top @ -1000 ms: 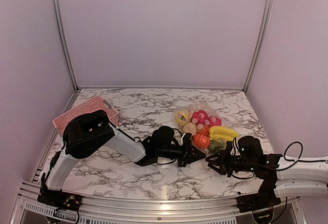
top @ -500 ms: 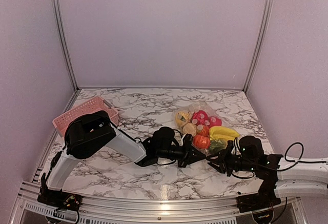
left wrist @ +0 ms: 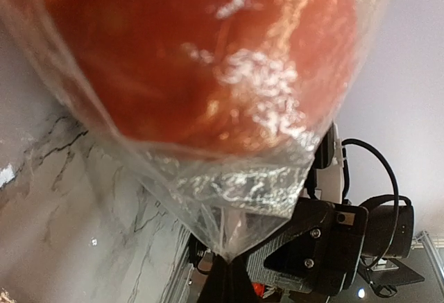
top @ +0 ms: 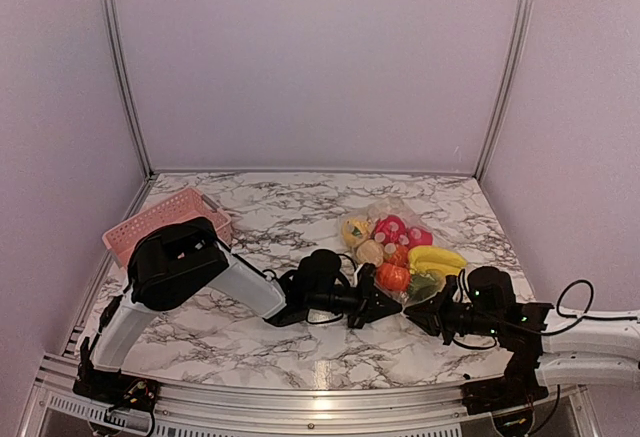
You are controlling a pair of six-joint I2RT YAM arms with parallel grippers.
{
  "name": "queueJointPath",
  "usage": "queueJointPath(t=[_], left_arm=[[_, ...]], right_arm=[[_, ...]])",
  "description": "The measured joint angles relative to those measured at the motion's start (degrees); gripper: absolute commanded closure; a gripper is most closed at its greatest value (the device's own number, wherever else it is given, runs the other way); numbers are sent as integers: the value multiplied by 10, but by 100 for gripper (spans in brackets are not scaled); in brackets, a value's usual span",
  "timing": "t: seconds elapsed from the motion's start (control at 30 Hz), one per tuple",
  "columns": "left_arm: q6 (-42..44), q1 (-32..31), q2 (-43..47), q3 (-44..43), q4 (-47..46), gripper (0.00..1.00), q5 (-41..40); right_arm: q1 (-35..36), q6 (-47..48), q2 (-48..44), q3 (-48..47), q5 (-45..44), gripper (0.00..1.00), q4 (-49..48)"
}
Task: Open the zip-top bag and remove the fake food
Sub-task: Unzip the zipper food storage bag at the center of the board.
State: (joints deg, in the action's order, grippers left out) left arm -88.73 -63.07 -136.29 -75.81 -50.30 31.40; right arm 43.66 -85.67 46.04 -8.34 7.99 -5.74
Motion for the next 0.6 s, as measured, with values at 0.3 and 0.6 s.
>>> queueJointPath(t=[0.3,0.6], left_arm=[[-9,-2,-2,0,-9,72,3],[-22,-10,-8,0,-18,73,3]], right_arm=[[1,1,6,0,0,100,0],[1,1,7,0,-1,100,0]])
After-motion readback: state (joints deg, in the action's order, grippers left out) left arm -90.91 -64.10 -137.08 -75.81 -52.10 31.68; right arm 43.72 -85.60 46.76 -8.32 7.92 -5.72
